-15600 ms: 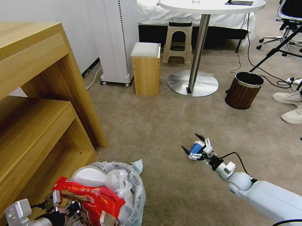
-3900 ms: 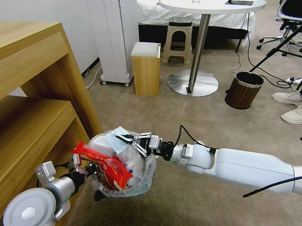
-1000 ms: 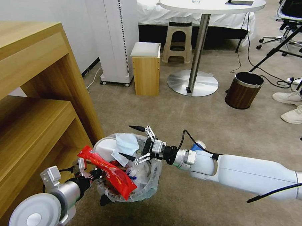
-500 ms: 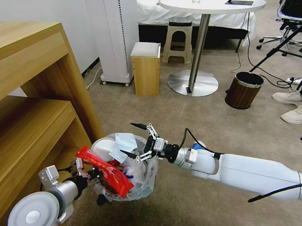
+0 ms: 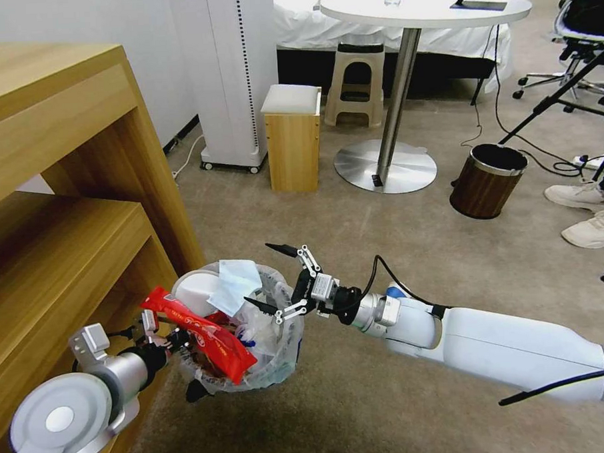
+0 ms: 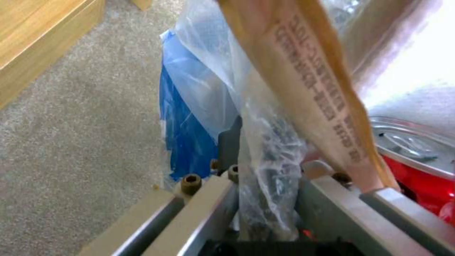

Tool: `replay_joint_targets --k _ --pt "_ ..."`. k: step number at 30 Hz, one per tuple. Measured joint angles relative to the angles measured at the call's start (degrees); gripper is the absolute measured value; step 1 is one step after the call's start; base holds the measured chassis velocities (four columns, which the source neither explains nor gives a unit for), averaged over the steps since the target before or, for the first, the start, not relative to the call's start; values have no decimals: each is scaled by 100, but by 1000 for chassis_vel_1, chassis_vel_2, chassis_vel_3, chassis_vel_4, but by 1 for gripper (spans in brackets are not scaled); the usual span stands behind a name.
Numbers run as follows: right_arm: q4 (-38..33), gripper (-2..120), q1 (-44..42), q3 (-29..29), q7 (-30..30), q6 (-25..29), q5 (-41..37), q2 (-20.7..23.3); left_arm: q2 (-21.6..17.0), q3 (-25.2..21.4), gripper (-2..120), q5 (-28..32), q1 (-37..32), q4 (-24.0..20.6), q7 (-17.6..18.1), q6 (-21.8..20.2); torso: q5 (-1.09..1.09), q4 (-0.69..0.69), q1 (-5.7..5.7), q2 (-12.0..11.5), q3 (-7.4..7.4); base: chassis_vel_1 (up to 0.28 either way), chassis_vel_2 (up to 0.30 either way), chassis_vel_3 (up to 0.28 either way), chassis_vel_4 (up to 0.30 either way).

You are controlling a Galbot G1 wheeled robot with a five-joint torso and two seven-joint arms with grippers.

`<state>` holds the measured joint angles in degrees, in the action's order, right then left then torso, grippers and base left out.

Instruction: Pick up the trash bin and place the garbage on the floor into it.

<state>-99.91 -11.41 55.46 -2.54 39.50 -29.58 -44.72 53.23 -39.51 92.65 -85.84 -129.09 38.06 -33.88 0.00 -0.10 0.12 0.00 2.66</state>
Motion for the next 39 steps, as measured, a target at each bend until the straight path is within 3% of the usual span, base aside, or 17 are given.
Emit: replay_joint_targets --k 13,29,33,39 --pt "51 100 -330 -781 -121 -65 -230 208 6 -58 0 -22 -109 -81 -12 0 1 0 0 0 0 0 0 0 0" --pt "573 100 -1160 -2017 -1094 -472 -541 725 -10 -524 0 -73 -530 -435 -151 -16 1 1 0 0 0 0 0 0 0" --pt "713 100 -1688 -2748 -1429 -776 -502 931 34 -609 0 -156 -671 -496 -229 -25 2 0 0 0 0 0 0 0 0" --pt "1209 100 -2590 -3989 -1523 -798 -346 1017 84 -628 0 -226 -712 -538 -257 -26 2 3 0 0 0 0 0 0 0"
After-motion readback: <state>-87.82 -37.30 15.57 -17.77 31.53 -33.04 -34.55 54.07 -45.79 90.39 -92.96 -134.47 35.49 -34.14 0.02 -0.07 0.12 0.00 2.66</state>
